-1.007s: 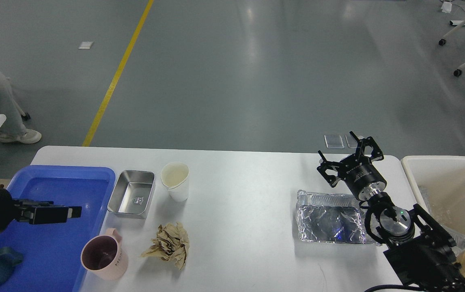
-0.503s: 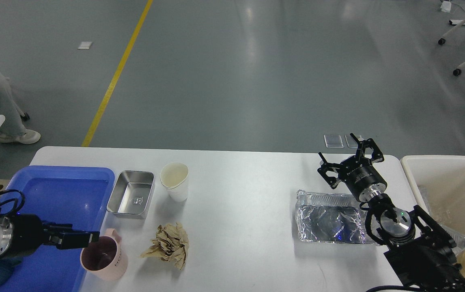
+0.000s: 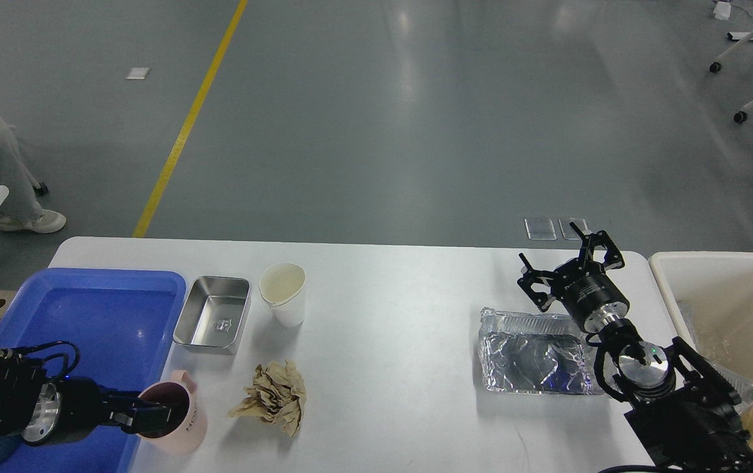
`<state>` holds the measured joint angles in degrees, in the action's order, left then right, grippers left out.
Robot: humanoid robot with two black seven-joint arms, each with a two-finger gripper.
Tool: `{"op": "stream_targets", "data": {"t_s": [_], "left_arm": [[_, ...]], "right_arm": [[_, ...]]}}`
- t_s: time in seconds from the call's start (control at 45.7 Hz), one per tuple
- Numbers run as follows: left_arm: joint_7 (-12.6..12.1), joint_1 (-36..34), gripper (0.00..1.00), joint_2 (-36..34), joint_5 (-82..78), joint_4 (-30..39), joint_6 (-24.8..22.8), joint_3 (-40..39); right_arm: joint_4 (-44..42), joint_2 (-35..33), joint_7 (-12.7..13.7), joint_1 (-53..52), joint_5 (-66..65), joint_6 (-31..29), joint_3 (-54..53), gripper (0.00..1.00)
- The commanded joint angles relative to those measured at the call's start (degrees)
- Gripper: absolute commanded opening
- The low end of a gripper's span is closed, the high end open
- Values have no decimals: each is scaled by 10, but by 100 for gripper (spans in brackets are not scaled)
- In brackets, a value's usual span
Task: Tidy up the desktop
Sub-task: 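Lower the left gripper and grasp the pink mug, then lift the pink mug with the left gripper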
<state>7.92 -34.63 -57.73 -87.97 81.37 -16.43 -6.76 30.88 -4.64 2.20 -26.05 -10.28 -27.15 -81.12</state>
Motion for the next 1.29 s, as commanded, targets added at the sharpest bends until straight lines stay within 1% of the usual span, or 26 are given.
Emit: {"op": "stream_targets", "data": {"t_s": [0.0,0.153,0.241,0.416,0.482,0.547,0.569,0.635,0.701,0.744,0.919,1.16,1.27], "left_arm": [[-4,-1,76,2,0,-1,3,0],[-2,-1,72,-5,1,0,5,0],[-1,-1,67,-10,1,1,5,0],[-1,1,51,-19,1,4,1,1],[0,1,42,-20,1,4,-1,3],[0,0,29,-22,1,4,-3,13],[0,0,26,-22,1,5,-3,17],[0,-1,19,-23,1,4,-3,27],[0,-1,16,-23,1,4,-3,32],[0,-1,12,-23,1,4,-3,32],[2,-1,2,-26,1,5,-4,33],[5,-3,0,-38,2,9,-4,32],[7,-7,0,-60,3,21,-4,28]], "right_arm": [[0,-3,0,0,0,0,0,100],[0,-4,0,2,0,0,1,100],[0,-4,0,2,0,0,1,100],[0,-4,0,0,0,0,1,100],[0,-4,0,0,0,0,1,100],[0,-5,0,0,0,0,1,100],[0,-5,0,0,0,0,1,100],[-1,-5,0,0,0,0,1,100],[-1,-5,0,0,0,0,1,100],[-1,-5,0,0,-1,0,2,100],[-1,-5,0,0,-1,0,2,100],[-1,-5,0,0,-1,0,2,100],[-1,-5,0,0,-1,0,2,100]]}}
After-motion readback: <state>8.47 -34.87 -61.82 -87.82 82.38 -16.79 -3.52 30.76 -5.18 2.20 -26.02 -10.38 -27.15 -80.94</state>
